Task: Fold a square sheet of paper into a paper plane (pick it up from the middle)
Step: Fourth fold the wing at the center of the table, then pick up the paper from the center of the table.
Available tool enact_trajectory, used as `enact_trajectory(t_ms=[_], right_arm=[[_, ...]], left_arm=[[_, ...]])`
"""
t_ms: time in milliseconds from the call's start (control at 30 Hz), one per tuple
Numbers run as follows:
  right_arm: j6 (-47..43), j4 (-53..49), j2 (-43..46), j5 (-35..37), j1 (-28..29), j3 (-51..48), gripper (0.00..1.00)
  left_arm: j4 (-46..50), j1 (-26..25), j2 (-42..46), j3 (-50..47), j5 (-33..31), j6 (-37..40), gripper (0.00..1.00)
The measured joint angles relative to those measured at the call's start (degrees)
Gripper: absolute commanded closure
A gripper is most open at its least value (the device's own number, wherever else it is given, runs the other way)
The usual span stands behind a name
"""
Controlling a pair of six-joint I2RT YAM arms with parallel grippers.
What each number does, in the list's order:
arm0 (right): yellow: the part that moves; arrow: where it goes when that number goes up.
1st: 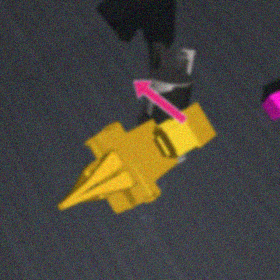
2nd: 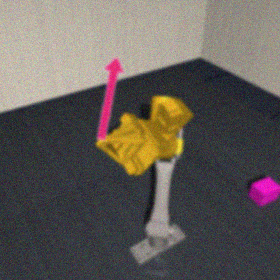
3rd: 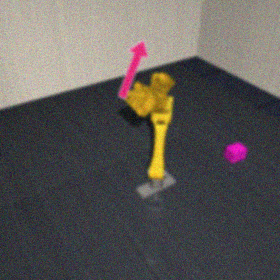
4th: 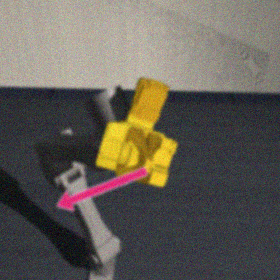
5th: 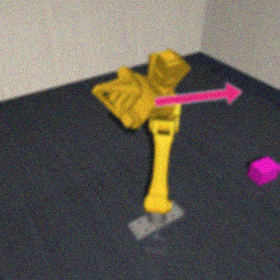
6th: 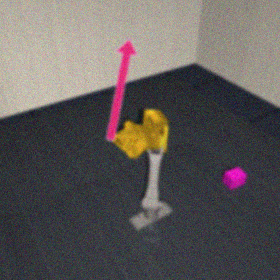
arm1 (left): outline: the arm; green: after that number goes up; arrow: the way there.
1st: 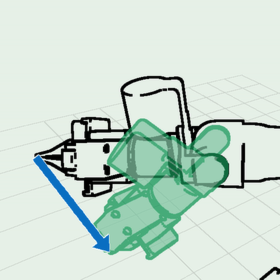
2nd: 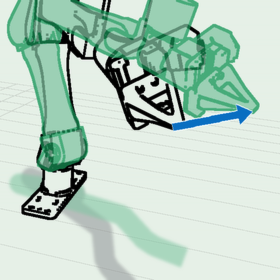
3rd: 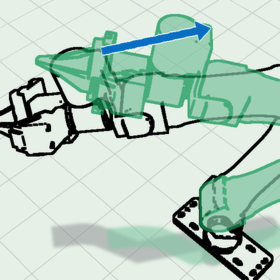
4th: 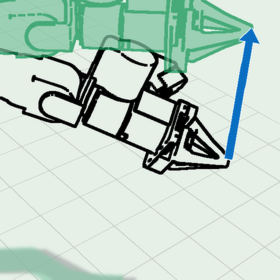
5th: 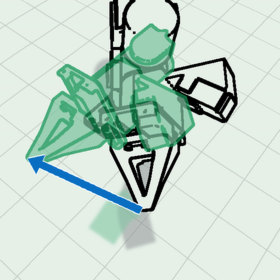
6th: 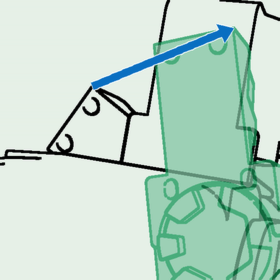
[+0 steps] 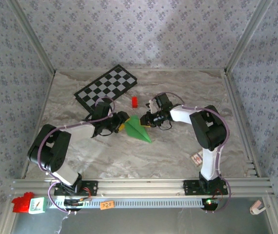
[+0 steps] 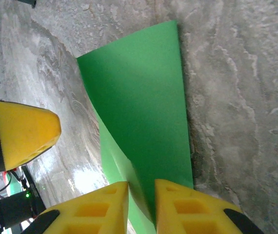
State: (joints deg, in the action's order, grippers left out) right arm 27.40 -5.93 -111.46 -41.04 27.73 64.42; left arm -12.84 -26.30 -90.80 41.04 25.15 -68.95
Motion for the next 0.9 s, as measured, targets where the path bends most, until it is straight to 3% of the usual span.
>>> enact_trajectory(t_ms=[233, 467, 900], right_arm=[[0.0, 2.2, 0.2, -0.6, -0.1, -0.2, 0.94], [2.1, 5.6, 5.6, -0.6, -0.6, -2.7, 0.95], [19.4, 22.6, 15.8, -2.4, -2.0, -5.9, 0.93]], left_arm=[[-0.7, 0.6, -0.2, 0.0, 1.8, 0.6, 0.41], [-2.7, 2.4, 2.4, -0.4, 3.3, 0.9, 0.38], [-17.8, 1.1, 7.6, -1.5, 7.1, -1.6, 0.26]])
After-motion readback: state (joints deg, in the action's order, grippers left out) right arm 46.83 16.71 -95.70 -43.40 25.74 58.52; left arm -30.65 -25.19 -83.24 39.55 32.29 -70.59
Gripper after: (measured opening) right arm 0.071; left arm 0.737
